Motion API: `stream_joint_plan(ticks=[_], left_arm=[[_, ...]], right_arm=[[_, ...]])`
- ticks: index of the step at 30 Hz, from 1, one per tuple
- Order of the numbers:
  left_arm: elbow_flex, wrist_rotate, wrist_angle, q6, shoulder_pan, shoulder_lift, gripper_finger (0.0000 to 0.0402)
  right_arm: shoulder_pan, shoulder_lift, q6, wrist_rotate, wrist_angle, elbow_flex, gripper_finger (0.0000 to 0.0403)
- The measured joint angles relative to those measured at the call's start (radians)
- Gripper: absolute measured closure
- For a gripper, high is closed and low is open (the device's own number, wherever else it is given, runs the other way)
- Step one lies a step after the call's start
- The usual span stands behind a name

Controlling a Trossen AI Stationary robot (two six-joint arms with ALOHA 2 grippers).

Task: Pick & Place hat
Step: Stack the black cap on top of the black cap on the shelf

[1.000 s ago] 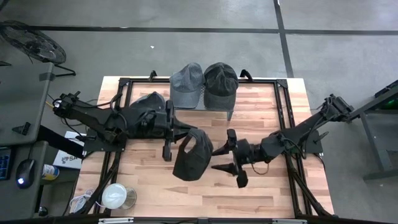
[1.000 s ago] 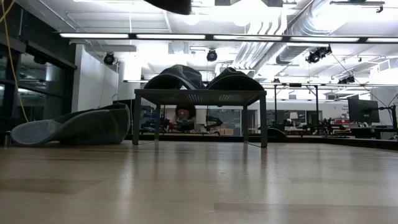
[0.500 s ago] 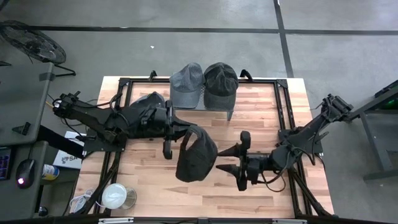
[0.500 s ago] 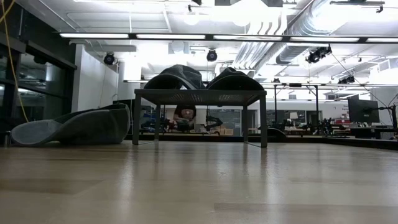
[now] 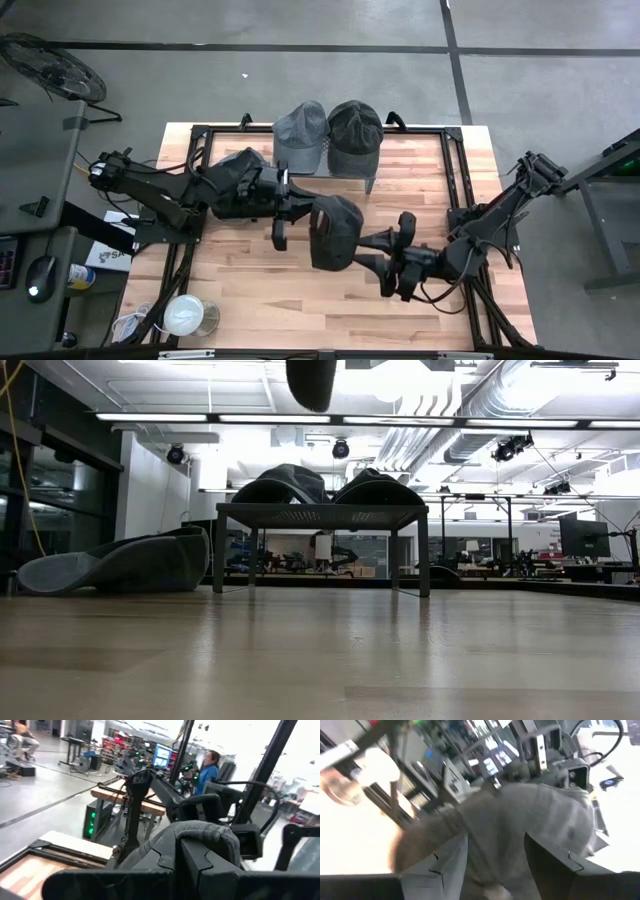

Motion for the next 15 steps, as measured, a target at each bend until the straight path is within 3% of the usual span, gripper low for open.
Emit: stream_joint_plan(ticks=[15], left_arm=[[0.000, -0.013, 0.042, -0.054, 0.000, 0.014, 0.0401]], right_arm=[[0.053, 0.000, -0.240, 0.180, -0.011, 0.000, 0.0212]])
